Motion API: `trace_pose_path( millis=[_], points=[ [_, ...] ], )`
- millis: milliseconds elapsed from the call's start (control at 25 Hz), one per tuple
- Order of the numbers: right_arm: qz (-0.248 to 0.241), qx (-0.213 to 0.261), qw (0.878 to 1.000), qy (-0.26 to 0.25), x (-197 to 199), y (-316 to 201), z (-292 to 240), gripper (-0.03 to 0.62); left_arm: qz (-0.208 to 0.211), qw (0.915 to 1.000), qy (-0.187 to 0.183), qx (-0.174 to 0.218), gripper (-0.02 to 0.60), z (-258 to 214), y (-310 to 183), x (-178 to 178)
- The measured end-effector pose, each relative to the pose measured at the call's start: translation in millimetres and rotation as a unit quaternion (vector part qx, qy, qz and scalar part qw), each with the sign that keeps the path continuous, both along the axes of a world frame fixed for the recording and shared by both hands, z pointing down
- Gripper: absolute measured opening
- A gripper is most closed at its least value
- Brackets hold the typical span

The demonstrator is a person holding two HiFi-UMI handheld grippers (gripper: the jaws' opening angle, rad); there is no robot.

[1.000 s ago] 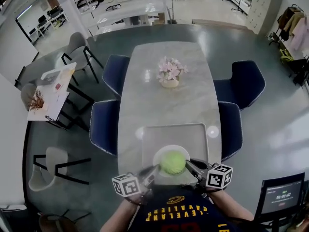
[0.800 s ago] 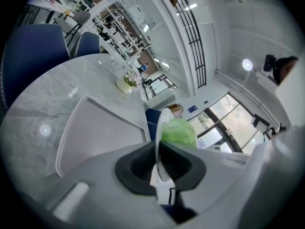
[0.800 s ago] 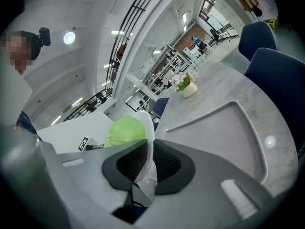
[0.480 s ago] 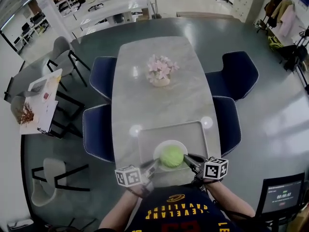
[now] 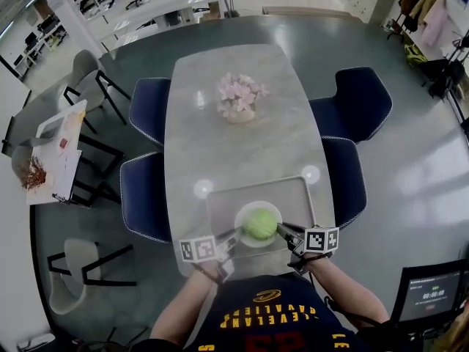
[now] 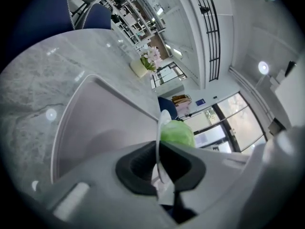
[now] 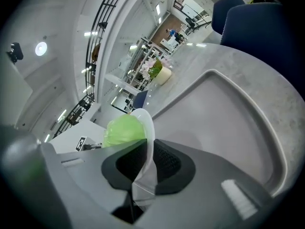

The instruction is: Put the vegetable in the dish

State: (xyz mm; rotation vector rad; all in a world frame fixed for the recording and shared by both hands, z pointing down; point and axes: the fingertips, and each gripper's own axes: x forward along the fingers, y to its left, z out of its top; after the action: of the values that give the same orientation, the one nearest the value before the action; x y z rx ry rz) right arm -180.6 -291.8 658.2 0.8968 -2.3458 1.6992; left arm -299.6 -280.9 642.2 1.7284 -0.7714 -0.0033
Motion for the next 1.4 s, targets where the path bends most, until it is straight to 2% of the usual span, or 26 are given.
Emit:
trace_pose_path(
  millis=[280,840,1400],
  points=[
    [-0.001,-0.017,1.0,0.023,-1,-6,20,0.046,0.002,0.9997,-0.004,-0.025,0.023,23,-7,0],
    [0.004,-0.077,0.994,0.076,3,-11,60,0.046,0.014,0.9943,-0.069,-0.08,0.046,75,-15,2],
    [0.011,-0.106,0.99,0.097,6,-15,72,0.048,0.008,0.9884,-0.102,-0.112,0.054,90,-17,3]
  ],
)
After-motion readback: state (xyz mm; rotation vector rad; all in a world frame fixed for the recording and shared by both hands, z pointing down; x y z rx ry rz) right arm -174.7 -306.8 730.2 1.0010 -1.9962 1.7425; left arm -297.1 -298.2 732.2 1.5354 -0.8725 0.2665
